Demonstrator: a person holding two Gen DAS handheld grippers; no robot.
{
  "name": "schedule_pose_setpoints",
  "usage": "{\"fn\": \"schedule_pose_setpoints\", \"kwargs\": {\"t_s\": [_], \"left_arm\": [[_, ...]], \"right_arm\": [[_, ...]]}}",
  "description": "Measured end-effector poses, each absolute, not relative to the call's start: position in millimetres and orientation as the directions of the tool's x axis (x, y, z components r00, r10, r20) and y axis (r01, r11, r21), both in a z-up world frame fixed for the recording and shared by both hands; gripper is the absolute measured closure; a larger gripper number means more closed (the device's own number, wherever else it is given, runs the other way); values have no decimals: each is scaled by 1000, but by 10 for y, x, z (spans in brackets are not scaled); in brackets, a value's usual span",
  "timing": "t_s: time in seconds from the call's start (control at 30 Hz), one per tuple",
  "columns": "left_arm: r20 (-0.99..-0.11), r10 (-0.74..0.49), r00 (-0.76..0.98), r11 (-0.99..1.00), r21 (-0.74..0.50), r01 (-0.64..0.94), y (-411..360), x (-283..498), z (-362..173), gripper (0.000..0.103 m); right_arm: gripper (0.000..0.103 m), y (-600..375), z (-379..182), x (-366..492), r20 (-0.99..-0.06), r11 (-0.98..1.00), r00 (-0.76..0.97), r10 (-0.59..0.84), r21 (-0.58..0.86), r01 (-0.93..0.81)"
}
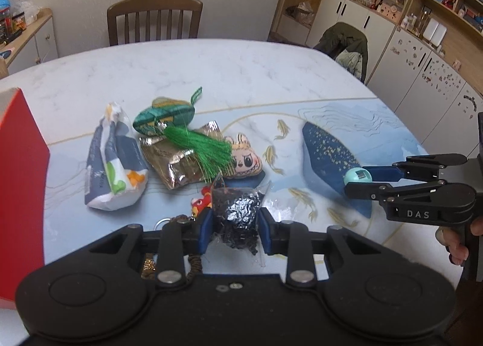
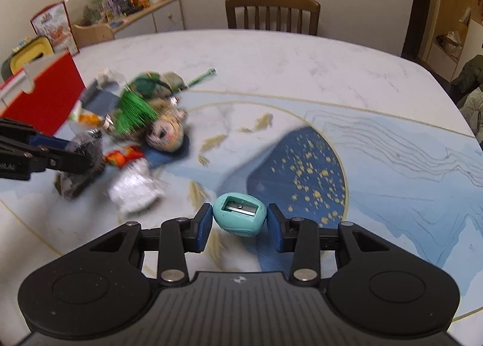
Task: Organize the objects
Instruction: 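Grasp the black bead bag with the left gripper while the right grasps the teal sharpener, then carry the black bag and teal sharpener over the open cardboard box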
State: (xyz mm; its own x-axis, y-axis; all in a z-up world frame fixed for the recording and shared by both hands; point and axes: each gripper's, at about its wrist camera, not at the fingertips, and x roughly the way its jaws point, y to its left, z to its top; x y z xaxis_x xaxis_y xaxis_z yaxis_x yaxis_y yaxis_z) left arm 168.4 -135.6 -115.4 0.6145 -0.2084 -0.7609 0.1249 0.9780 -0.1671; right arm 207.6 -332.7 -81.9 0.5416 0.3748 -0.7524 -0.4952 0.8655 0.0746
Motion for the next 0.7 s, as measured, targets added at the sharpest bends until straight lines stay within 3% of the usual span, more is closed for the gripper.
{"fn": "schedule_pose_setpoints", "kwargs": {"t_s": [0.7], "left_arm": [[-679, -146, 720, 985, -167, 43, -656, 1446, -439, 72]], "right_arm": [[64, -2485, 120, 1862, -624, 787, 599, 502, 44, -615]]}}
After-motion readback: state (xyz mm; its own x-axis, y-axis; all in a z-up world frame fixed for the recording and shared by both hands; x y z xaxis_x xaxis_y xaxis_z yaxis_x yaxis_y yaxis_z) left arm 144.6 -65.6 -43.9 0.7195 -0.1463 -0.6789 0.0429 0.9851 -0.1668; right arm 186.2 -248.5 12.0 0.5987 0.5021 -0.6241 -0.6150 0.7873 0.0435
